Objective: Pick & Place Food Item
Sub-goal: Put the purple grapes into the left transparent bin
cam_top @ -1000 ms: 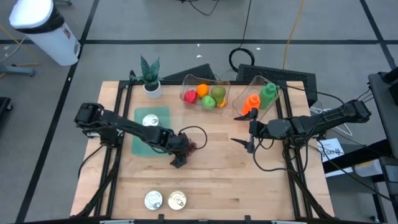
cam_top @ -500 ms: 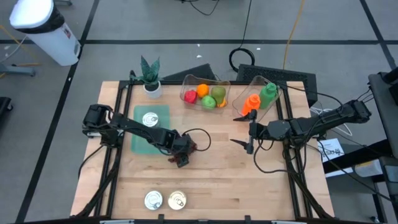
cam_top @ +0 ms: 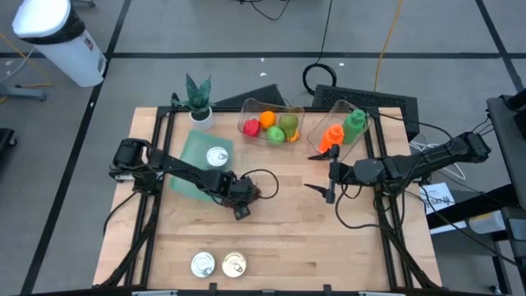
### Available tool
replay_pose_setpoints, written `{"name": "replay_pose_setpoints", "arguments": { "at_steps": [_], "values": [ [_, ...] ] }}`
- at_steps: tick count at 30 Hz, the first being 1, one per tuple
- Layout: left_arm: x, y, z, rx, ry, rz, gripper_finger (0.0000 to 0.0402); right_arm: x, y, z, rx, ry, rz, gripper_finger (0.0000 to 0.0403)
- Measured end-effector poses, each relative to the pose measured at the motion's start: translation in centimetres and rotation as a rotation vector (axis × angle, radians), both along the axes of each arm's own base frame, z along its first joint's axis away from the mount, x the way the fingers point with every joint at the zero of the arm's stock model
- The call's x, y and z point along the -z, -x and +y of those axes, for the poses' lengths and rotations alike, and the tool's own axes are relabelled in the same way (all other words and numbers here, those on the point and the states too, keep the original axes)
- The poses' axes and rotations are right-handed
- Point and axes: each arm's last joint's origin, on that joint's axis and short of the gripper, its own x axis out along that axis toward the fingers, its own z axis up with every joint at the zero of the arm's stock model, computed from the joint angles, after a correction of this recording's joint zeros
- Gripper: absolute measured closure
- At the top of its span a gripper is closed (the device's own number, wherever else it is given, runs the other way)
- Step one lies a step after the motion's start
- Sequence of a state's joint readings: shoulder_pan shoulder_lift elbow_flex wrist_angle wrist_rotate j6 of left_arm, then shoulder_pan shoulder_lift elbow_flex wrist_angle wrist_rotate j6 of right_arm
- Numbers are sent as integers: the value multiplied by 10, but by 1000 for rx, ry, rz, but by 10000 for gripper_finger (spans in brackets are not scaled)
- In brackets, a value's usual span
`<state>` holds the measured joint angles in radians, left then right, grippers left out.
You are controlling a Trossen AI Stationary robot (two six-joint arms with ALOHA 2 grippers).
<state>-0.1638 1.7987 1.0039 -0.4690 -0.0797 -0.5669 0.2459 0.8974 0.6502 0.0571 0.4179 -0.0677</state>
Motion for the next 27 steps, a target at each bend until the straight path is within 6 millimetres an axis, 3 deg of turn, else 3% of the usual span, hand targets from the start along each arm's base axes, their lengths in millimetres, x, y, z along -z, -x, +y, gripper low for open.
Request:
{"name": "replay_pose_setpoints", "arguments": {
  "at_steps": [10,19,27],
  "values": [
    [-2,-3,-1,8,11,-26,297,0,0,0,1,-2,-1,8],
    [-23,-21,-5,98,24,-106,381,0,0,0,1,-3,-1,8],
    [-52,-39,-8,191,-16,-201,380,0,0,0,1,-3,-1,8]
  ]
}}
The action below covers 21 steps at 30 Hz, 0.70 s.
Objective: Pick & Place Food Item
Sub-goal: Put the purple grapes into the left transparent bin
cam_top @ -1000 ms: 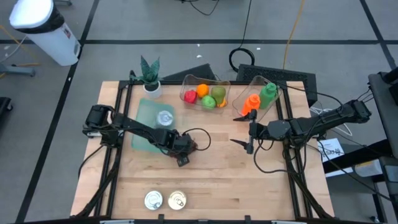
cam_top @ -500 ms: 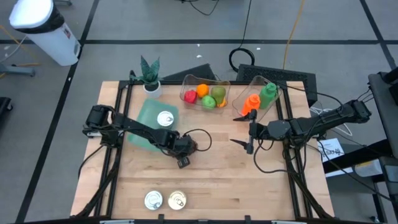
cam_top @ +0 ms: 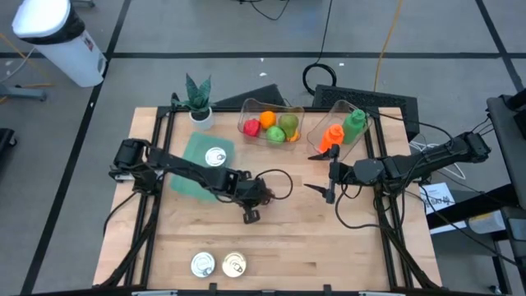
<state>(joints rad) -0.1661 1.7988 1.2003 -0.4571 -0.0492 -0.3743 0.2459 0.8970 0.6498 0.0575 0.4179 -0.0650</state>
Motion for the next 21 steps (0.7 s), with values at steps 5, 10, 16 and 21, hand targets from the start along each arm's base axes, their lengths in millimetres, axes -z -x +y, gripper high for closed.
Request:
{"name": "replay_pose_setpoints", "arguments": {
  "at_steps": [5,10,16,21],
  "values": [
    [-23,-8,3,98,-72,-15,390,0,0,0,0,0,0,8],
    [-59,-4,24,126,-184,-132,392,-3,3,-1,-1,-5,-17,8],
    [-87,22,77,60,-251,-379,393,-9,12,2,-27,-12,-39,8],
    [-71,38,142,-134,-254,-516,392,-11,14,3,-33,-14,-50,8]
  ]
}}
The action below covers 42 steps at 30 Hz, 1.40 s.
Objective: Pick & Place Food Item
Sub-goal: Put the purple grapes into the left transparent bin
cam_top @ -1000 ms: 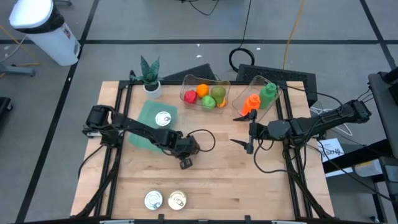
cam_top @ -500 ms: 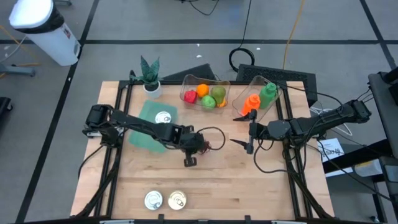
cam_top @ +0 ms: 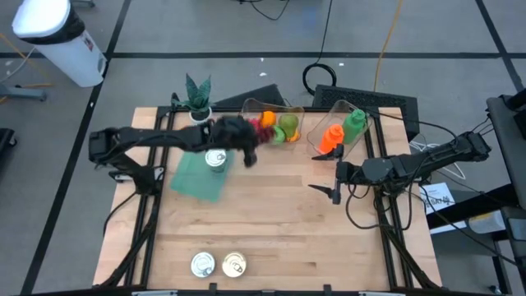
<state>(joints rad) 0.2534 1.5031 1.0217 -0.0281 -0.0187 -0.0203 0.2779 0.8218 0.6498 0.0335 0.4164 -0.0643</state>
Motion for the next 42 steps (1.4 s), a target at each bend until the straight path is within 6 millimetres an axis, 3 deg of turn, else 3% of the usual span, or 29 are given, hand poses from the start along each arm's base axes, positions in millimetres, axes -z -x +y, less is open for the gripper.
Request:
{"name": "replay_pose_setpoints", "arguments": {
  "at_steps": [6,11,19,24,30,42],
  "values": [
    [12,4,59,-175,133,-145,393,0,0,0,1,1,1,8],
    [30,-3,77,-252,198,-179,390,0,0,0,3,1,3,8],
    [61,-18,88,-321,251,-211,388,1,0,0,3,3,8,8],
    [64,-19,91,-352,229,-229,377,1,0,0,2,4,9,8],
    [61,-19,92,-385,206,-253,393,1,0,0,2,6,9,8],
    [89,-30,84,-385,231,-171,368,1,0,0,2,4,9,8]
  ]
}}
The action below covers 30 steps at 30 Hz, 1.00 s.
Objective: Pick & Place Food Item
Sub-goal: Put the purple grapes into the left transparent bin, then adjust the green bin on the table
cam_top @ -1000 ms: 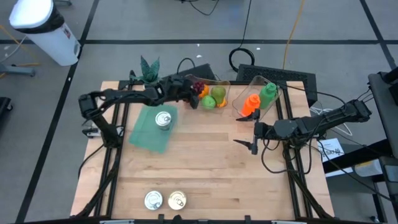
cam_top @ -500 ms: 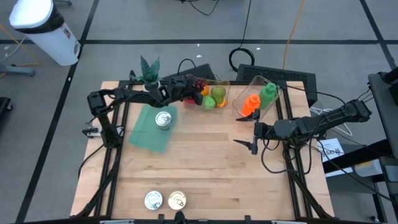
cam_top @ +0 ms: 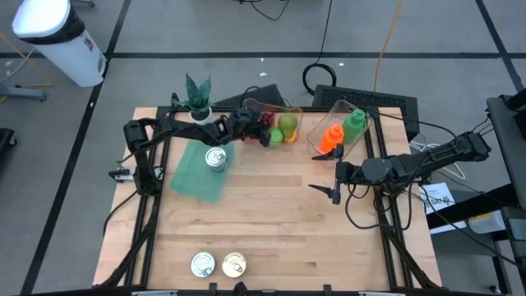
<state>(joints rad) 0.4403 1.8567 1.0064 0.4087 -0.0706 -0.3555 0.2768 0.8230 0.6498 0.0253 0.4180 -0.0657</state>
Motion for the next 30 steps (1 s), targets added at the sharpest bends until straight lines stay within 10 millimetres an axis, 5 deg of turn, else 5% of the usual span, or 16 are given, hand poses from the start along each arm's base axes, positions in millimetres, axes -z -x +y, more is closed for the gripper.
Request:
{"name": "replay_pose_setpoints", "arguments": {
  "at_steps": [8,20,30],
  "values": [
    [-2,-2,0,-10,-9,-38,351,1,0,0,0,1,6,8],
    [-4,-1,0,-13,0,-35,145,1,0,0,0,2,8,8],
    [-58,18,-10,17,-34,-95,65,1,0,0,0,3,11,8]
  ]
}}
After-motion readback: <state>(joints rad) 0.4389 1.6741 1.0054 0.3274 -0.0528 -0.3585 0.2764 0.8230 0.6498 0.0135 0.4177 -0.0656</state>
